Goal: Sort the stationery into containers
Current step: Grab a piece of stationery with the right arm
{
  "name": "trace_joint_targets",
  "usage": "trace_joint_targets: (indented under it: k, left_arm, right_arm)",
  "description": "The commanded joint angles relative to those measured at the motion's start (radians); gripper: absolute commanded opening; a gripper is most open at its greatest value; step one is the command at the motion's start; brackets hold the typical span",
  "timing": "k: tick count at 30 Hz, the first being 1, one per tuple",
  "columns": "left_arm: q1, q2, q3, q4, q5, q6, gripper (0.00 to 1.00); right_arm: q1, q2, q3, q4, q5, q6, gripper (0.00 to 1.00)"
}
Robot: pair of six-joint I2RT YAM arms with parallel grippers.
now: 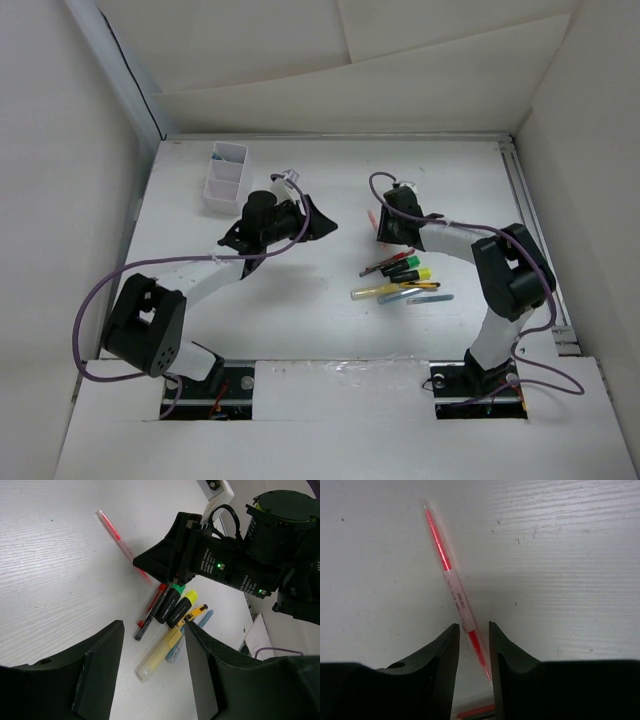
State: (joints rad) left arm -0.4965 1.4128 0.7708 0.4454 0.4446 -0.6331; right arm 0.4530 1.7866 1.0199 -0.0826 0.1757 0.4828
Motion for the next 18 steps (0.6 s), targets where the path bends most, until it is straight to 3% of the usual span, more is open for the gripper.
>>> trace_joint_targets:
  k: [1, 6, 10, 18]
  left_arm:
    - [-0.001, 0.008, 0.033, 0.024, 0.014, 0.007, 0.48]
    - [-0.001, 0.017, 0.042, 0.024, 0.003, 0.007, 0.48]
    - [-0.001, 0.017, 0.042, 0.015, 0.003, 0.007, 0.48]
    - [-0.001, 0.026, 0.051, 0.015, 0.003, 0.007, 0.48]
  right_arm:
    - [0.0, -0.001, -0.012, 0.012, 0.001, -0.009, 0.35]
    - [0.009, -0.001, -0.023, 0.012, -0.008, -0.009, 0.34]
    - [0.009, 0.008, -0.014, 0.003, 0.001, -0.009, 0.02]
    - [0.009, -0.038, -0.004, 0.016, 0.022, -0.019, 0.0]
